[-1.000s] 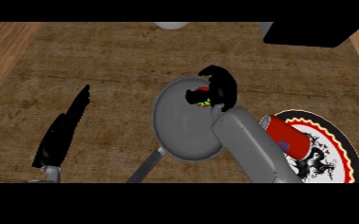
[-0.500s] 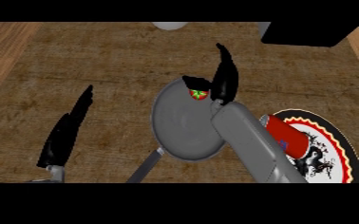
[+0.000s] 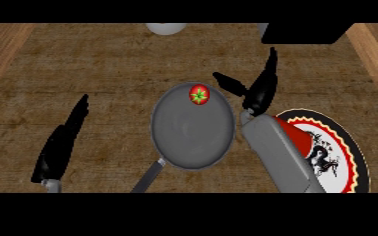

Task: Pick the tomato from the plate and place it in the pan

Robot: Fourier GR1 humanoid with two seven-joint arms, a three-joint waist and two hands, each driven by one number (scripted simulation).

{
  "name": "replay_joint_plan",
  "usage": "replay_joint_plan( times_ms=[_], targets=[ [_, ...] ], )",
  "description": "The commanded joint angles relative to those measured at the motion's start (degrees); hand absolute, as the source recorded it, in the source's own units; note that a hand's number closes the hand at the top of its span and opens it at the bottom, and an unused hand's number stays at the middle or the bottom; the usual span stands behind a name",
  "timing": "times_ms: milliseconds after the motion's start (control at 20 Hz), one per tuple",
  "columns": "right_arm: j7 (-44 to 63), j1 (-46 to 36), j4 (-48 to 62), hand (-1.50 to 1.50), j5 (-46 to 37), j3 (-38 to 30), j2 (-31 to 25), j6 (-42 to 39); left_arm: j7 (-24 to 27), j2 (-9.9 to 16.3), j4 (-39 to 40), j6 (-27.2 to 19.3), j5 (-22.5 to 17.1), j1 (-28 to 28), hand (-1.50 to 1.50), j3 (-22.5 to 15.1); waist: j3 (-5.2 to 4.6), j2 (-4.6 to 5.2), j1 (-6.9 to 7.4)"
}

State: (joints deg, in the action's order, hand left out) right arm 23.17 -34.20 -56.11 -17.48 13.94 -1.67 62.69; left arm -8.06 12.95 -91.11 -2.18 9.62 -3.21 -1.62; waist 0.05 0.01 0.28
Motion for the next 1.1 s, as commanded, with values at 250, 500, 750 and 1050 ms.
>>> replay_joint_plan(
  times_ms=[250,500,750,1050],
  targets=[
    [-6.3,29.9,-29.2,-1.5,0.4,3.0,-9.0,0.0,1.0,2.1,-1.5,1.8,-2.0,-3.5,0.0,3.5,-0.06,-0.5,-1.76],
    [-6.0,46.1,-45.4,-1.5,0.7,3.4,-15.8,-2.1,-0.4,0.1,-1.9,0.0,0.0,-2.5,0.0,2.0,-0.07,-0.46,-2.01],
    [-16.1,57.0,-54.9,-1.5,14.0,-3.6,-21.6,-9.0,-0.5,0.0,-2.1,2.2,-0.7,-2.7,0.0,1.4,0.03,-0.28,-1.46],
    [-27.5,68.0,-57.6,-1.5,23.1,-10.3,-20.1,-17.7,0.8,-0.9,0.3,0.9,0.6,-0.4,0.0,2.8,-0.01,-0.19,-1.23]
  ],
)
